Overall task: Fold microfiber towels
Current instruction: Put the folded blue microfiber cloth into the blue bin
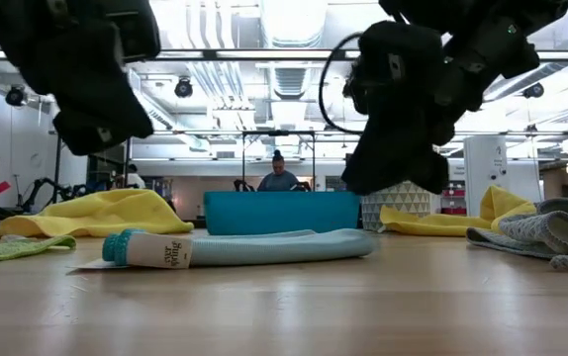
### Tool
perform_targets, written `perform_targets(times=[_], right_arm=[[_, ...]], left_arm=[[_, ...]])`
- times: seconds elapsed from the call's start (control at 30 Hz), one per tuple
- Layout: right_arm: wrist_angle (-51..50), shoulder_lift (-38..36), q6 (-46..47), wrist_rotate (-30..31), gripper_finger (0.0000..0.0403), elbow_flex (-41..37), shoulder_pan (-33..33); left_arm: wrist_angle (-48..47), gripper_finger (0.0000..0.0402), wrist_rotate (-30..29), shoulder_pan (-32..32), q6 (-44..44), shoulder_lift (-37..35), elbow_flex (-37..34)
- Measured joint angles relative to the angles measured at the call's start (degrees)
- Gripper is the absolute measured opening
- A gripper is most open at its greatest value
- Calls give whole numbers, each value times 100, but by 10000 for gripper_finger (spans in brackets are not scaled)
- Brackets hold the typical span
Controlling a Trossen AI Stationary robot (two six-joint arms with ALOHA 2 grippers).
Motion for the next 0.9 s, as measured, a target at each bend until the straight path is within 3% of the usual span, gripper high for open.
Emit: perform_targets(times=[0.23,0.43,0.67,0.9], right_arm=[[20,180,496,4,210,0,-2],[88,410,667,6,260,0,-2],[341,687,847,-88,288,4,-39],[1101,1043,795,-139,288,17,-155]], left_arm=[[171,8,-377,-200,-157,631,13],[382,8,-441,-198,-162,1275,19],[510,8,-457,-198,-303,1636,18],[501,8,-476,-196,-301,1695,26]])
